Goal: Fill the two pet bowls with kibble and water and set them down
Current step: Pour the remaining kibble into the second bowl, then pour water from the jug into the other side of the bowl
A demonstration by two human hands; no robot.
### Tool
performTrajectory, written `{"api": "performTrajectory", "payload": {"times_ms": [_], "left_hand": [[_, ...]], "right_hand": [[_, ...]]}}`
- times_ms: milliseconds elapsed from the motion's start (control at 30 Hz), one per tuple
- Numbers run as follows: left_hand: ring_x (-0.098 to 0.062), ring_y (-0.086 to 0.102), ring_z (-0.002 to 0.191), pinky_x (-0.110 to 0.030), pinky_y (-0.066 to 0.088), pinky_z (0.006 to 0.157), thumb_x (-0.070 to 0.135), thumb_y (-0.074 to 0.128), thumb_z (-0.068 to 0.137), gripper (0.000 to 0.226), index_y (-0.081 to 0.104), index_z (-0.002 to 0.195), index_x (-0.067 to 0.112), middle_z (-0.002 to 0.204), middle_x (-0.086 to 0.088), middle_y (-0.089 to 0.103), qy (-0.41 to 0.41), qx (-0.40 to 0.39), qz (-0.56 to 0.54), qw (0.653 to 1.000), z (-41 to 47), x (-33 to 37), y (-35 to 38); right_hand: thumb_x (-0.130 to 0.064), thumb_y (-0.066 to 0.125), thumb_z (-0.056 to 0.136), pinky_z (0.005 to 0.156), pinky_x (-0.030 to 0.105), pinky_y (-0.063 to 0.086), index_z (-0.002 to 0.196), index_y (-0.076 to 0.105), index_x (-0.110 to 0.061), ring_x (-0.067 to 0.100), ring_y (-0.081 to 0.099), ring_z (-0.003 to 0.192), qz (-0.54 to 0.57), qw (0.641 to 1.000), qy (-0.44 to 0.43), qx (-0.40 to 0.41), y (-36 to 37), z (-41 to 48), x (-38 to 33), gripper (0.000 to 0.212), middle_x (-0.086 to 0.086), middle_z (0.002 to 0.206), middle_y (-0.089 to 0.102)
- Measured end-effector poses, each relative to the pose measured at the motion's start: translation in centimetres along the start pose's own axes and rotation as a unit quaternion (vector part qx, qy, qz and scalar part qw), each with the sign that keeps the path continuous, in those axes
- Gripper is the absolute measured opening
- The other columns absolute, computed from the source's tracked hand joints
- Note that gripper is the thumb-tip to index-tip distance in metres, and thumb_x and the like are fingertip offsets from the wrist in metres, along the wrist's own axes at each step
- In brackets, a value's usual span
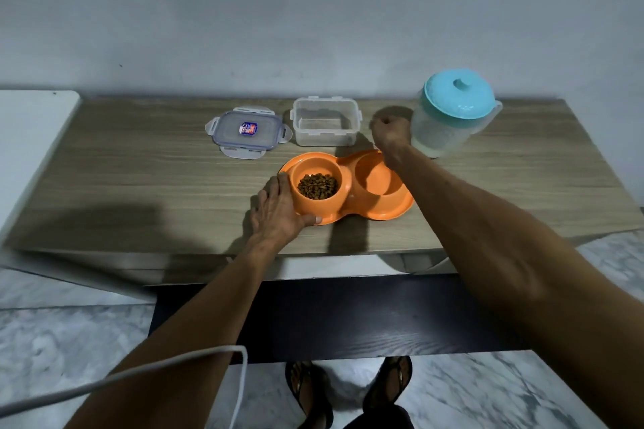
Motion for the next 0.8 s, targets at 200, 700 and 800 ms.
{"api": "performTrajectory", "payload": {"times_ms": [200, 700, 800], "left_hand": [[-0.033, 0.017, 0.148, -0.051, 0.028, 0.113, 0.077, 0.066, 0.063, 0.126, 0.006, 0.155, 0.016, 0.163, -0.012, 0.007, 0.061, 0.085, 0.055, 0.993, -0.5, 3.4, -2.0], [-0.029, 0.037, 0.138, -0.05, 0.025, 0.115, 0.08, 0.061, 0.064, 0.113, 0.032, 0.147, 0.009, 0.149, -0.013, 0.042, 0.147, 0.043, 0.129, 0.98, 2.5, 12.6, 2.9], [-0.029, 0.034, 0.14, -0.051, 0.021, 0.116, 0.079, 0.061, 0.065, 0.114, 0.03, 0.148, 0.008, 0.151, -0.013, 0.04, 0.135, 0.041, 0.134, 0.981, 2.7, 12.2, 3.4]], "right_hand": [[-0.02, 0.052, 0.096, 0.092, 0.041, 0.052, 0.105, 0.069, -0.007, 0.028, 0.062, 0.1, -0.012, 0.996, -0.043, 0.076, -5.6, -2.6, 1.6, 0.023, 0.014, 0.103, 0.069], [-0.034, 0.045, 0.092, 0.097, 0.048, 0.05, 0.105, 0.067, -0.008, 0.033, 0.062, 0.105, 0.148, 0.966, 0.091, 0.191, -16.5, 3.8, 7.0, 0.036, 0.014, 0.112, 0.067], [-0.039, 0.043, 0.092, 0.096, 0.048, 0.05, 0.112, 0.063, -0.007, 0.034, 0.061, 0.106, 0.194, 0.958, 0.095, 0.19, -16.7, 6.1, 6.5, 0.042, 0.014, 0.116, 0.065]]}}
Point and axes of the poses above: each hand's wrist, its own z-axis towards the middle knuckle, its own y-axis out of the palm, x = y × z, the point moved 5 cm from there along z, towards the middle knuckle
